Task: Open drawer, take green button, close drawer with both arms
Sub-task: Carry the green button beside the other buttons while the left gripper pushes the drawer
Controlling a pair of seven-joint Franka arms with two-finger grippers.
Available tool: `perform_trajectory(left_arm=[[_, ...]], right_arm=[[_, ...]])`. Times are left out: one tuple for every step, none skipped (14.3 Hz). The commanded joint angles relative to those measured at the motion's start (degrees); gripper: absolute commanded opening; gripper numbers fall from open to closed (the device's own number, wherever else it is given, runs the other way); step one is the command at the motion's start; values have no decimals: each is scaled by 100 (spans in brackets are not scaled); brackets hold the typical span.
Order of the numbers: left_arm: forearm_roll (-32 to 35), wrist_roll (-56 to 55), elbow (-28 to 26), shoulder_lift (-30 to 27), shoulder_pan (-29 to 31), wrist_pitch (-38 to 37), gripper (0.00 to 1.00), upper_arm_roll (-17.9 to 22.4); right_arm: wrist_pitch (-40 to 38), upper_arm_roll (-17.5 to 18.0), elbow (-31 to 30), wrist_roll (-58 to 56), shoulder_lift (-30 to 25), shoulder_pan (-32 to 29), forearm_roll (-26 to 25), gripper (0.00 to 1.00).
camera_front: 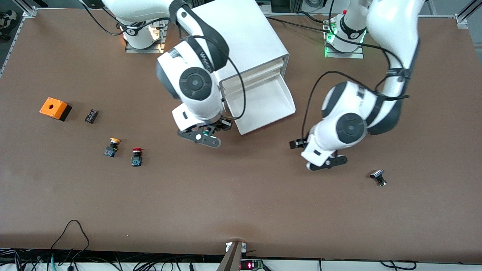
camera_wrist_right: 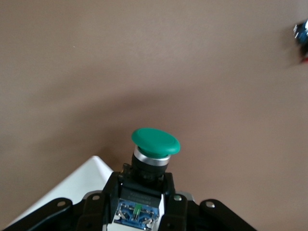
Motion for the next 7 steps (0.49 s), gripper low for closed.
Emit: perform_trajectory(left_arm=[[-63, -258, -637, -164, -76, 545, 100, 27], [-63, -468, -725, -173, -199, 581, 100, 27], [-54, -688, -770, -164, -313, 625, 100, 27], [-63, -794, -909, -156, -402, 730, 100, 27], [-63, -839, -1120, -173, -437, 948, 100, 27], [-54, -892, -1322, -208, -446, 1272, 100, 27], [-54, -953, -1472, -226, -455, 1493, 100, 27]], right_arm=[[52, -288, -835, -1423, -599, -202, 59, 0], [122, -490, -1029, -1846, -722, -211, 77, 0], [149, -640, -1213, -2137, -819, -211, 104, 0], [201, -720, -1485, -2288, -890, -220, 104, 0], [385, -817, -1792, -2359, -969, -229, 104, 0], [595, -887, -2074, -2447, -1039, -272, 112, 0], [841, -897, -2329, -2622, -1092, -316, 113, 0]])
